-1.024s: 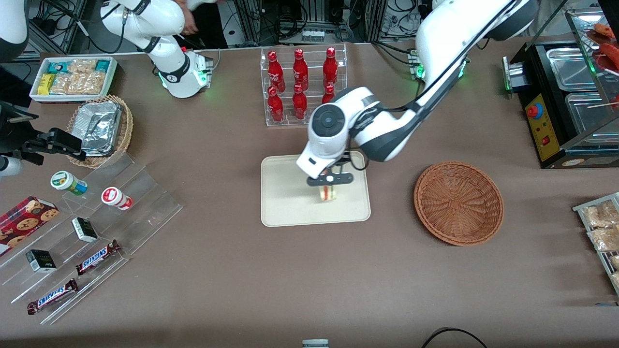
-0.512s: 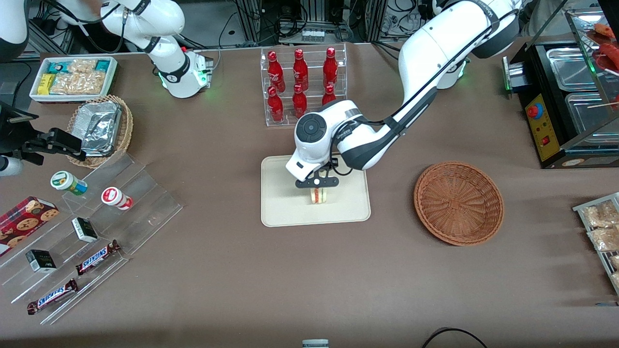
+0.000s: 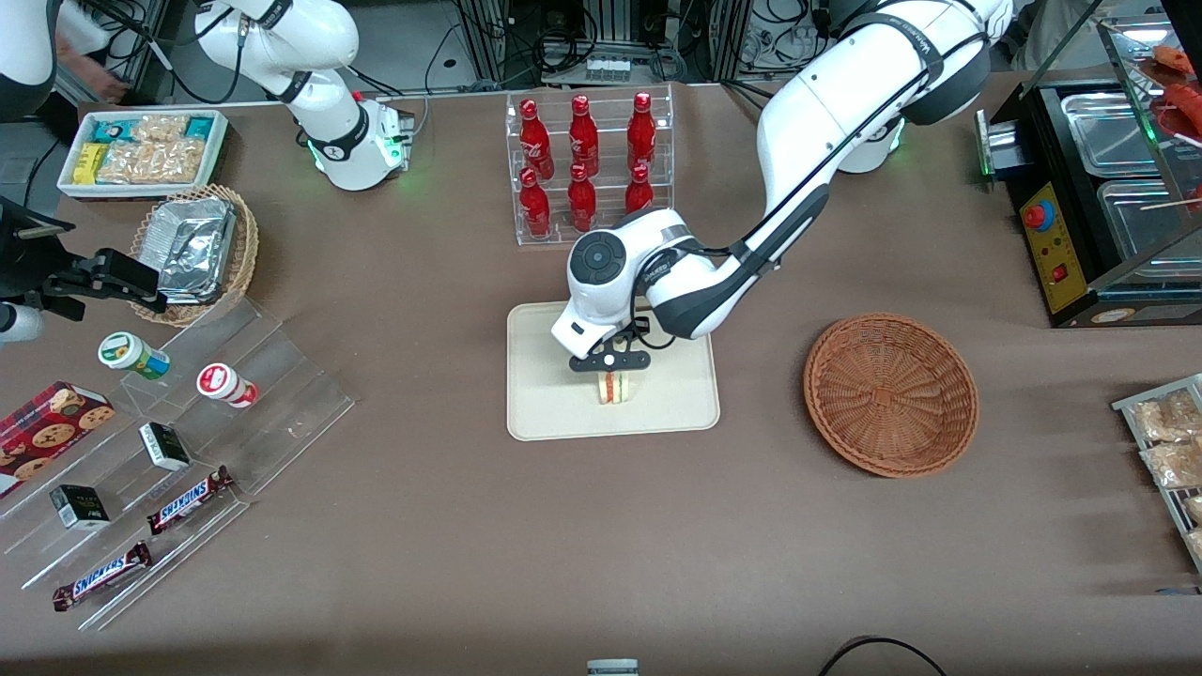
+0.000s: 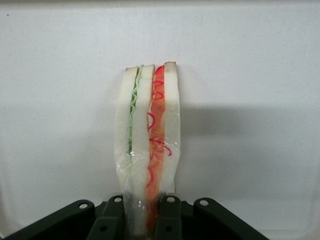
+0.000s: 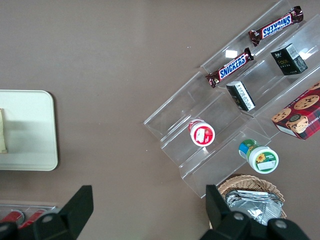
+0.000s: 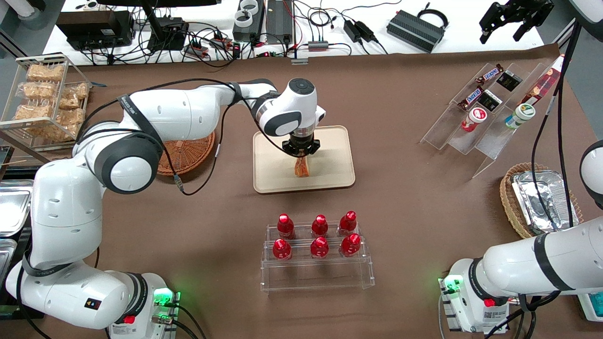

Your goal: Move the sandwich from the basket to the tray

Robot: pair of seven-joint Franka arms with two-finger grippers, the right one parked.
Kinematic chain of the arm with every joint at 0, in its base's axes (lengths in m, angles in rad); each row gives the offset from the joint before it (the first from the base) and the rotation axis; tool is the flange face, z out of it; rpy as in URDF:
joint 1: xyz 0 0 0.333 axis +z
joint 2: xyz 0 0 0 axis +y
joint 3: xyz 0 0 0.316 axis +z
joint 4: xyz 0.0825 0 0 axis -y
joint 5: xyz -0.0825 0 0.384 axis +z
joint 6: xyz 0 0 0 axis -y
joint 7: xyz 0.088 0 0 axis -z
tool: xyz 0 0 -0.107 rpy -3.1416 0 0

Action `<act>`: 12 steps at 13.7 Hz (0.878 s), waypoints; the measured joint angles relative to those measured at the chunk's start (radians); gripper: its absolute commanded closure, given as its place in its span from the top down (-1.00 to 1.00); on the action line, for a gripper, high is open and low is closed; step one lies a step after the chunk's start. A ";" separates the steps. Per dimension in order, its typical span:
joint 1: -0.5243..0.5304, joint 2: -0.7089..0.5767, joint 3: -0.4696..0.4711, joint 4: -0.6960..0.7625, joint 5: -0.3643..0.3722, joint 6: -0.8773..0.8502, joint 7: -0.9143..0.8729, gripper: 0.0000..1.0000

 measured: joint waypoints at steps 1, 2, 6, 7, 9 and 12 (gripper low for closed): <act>-0.001 0.000 0.000 0.003 0.000 0.000 0.000 0.98; -0.001 0.000 0.000 0.005 0.000 0.000 -0.003 0.99; 0.010 -0.022 0.002 0.039 0.003 -0.050 -0.069 0.99; 0.022 -0.044 0.002 0.059 -0.006 -0.086 -0.075 0.99; 0.049 -0.106 0.002 0.093 -0.062 -0.161 -0.076 0.99; 0.115 -0.236 0.002 0.115 -0.133 -0.273 -0.076 0.99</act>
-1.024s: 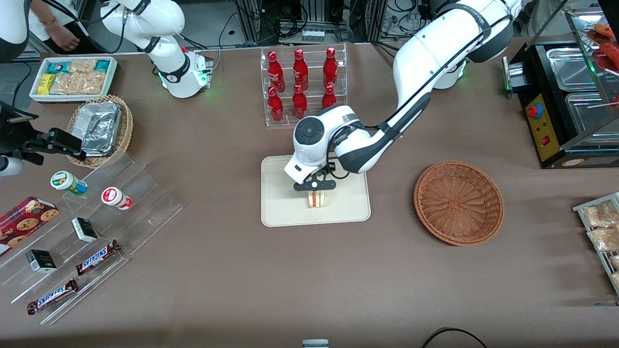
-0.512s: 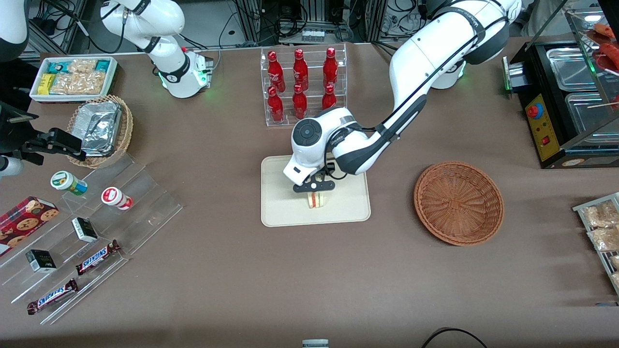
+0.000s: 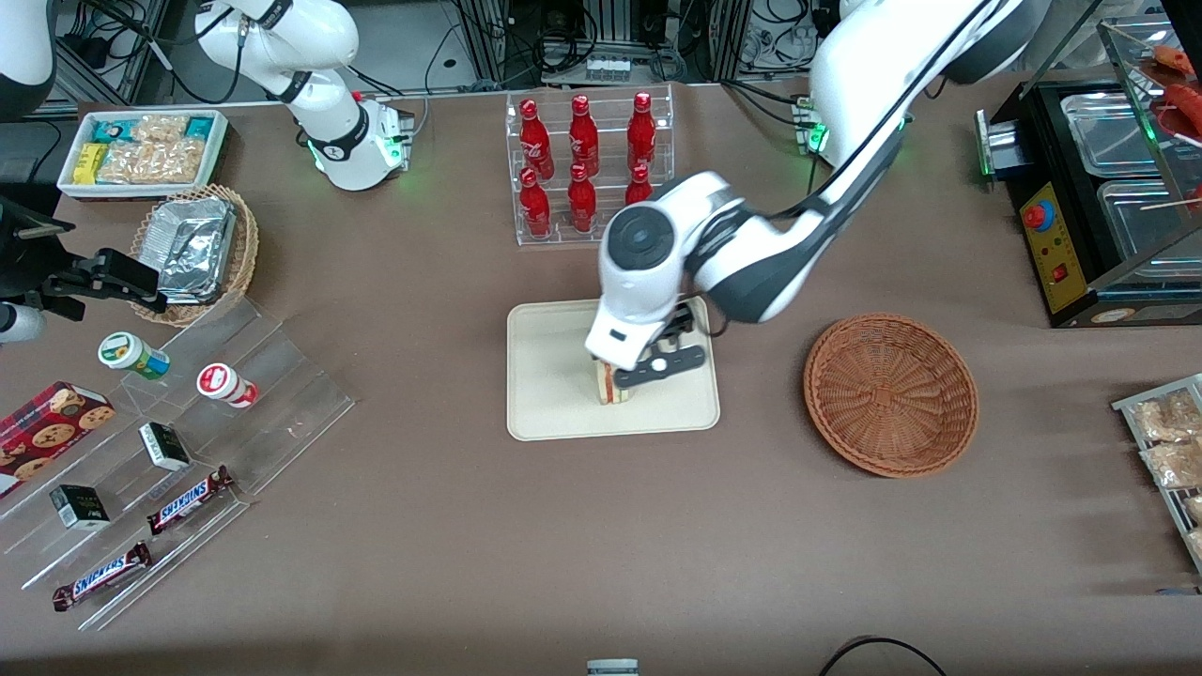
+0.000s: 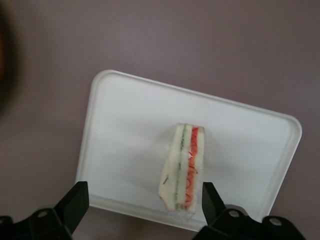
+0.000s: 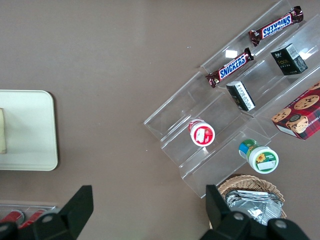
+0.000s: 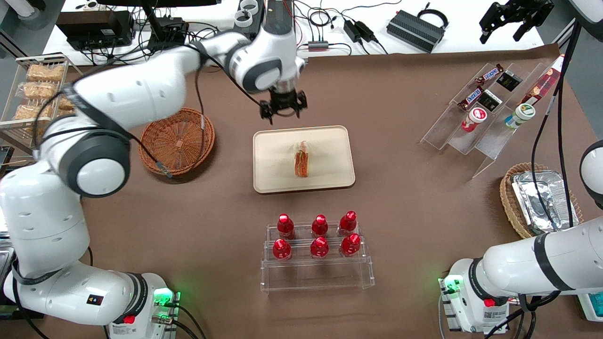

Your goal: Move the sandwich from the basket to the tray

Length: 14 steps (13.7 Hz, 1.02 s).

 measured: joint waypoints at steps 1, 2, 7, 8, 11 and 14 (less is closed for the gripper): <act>0.025 -0.046 0.000 0.001 -0.011 -0.044 0.000 0.99; 0.051 -0.089 0.001 0.002 -0.019 -0.092 0.000 0.99; 0.229 -0.258 0.006 0.001 -0.098 -0.293 0.194 0.99; 0.278 -0.288 0.007 0.002 -0.120 -0.331 0.271 0.99; 0.409 -0.362 0.012 0.002 -0.165 -0.414 0.474 0.99; 0.464 -0.396 0.058 0.003 -0.186 -0.488 0.673 0.99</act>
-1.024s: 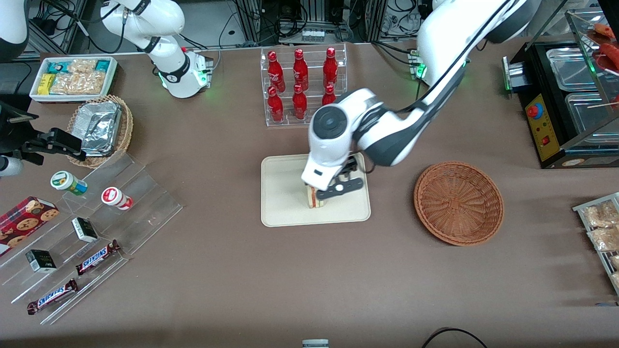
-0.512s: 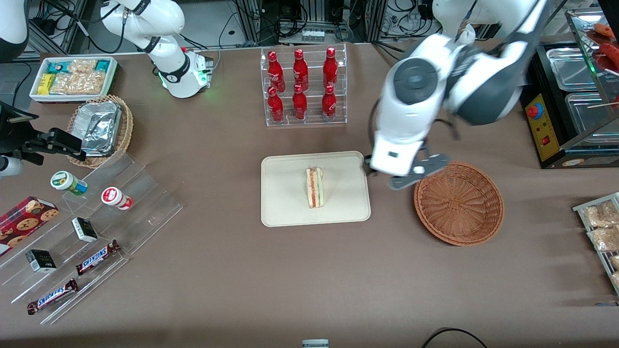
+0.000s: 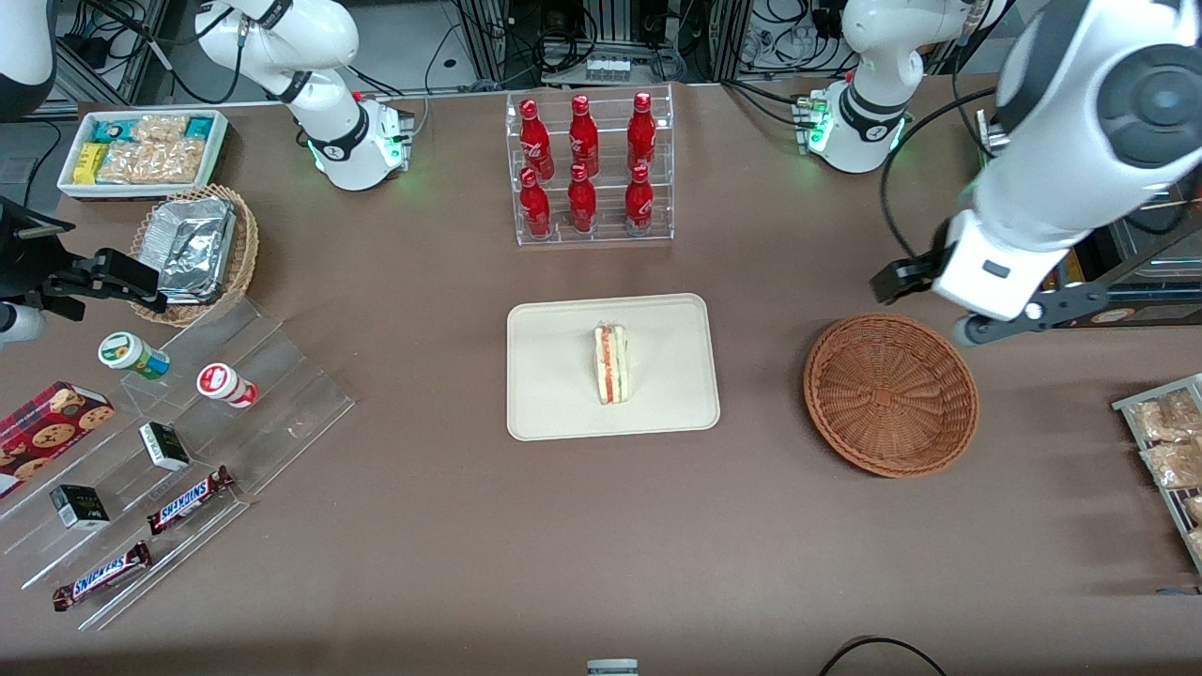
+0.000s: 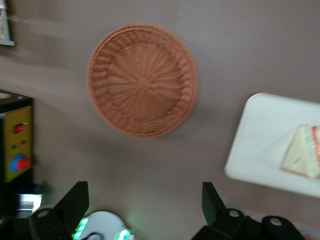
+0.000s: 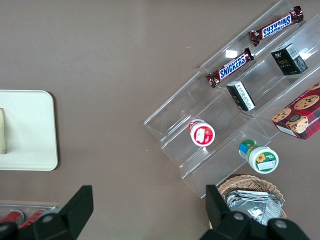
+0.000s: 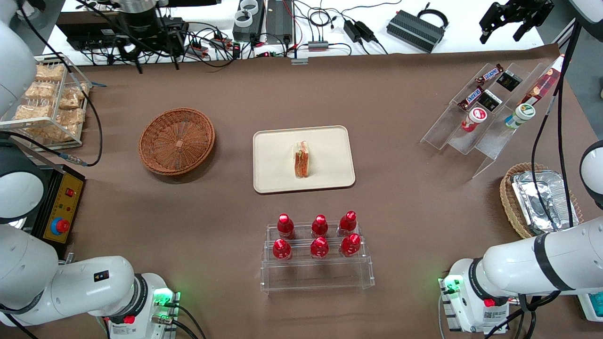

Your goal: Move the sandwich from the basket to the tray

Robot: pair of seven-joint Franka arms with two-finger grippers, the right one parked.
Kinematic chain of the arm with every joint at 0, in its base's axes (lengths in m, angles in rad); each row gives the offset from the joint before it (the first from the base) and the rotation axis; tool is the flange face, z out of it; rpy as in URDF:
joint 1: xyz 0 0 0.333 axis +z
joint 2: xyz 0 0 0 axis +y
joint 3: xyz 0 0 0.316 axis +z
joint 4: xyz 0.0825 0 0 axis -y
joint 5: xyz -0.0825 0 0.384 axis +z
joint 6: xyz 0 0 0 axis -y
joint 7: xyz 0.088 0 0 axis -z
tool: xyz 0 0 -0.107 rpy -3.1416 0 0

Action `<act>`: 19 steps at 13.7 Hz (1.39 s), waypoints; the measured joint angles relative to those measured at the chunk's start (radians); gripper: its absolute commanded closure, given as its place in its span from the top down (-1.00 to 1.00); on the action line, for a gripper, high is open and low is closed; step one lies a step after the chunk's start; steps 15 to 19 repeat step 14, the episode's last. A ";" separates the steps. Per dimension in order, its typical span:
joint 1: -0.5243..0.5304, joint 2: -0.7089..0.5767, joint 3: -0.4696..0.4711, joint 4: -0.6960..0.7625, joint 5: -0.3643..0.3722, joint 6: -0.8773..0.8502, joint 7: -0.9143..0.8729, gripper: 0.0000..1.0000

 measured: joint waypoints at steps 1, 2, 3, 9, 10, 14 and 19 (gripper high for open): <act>-0.013 -0.012 0.062 0.002 -0.020 -0.013 0.079 0.99; -0.040 -0.028 0.148 0.005 -0.049 -0.030 0.164 0.99; -0.079 -0.046 0.249 0.008 -0.074 -0.052 0.255 0.99; -0.208 -0.144 0.545 -0.014 -0.094 -0.168 0.552 0.99; -0.223 -0.172 0.560 -0.046 -0.094 -0.165 0.556 0.99; -0.244 -0.235 0.557 -0.095 -0.094 -0.147 0.557 0.99; -0.244 -0.235 0.557 -0.095 -0.094 -0.147 0.557 0.99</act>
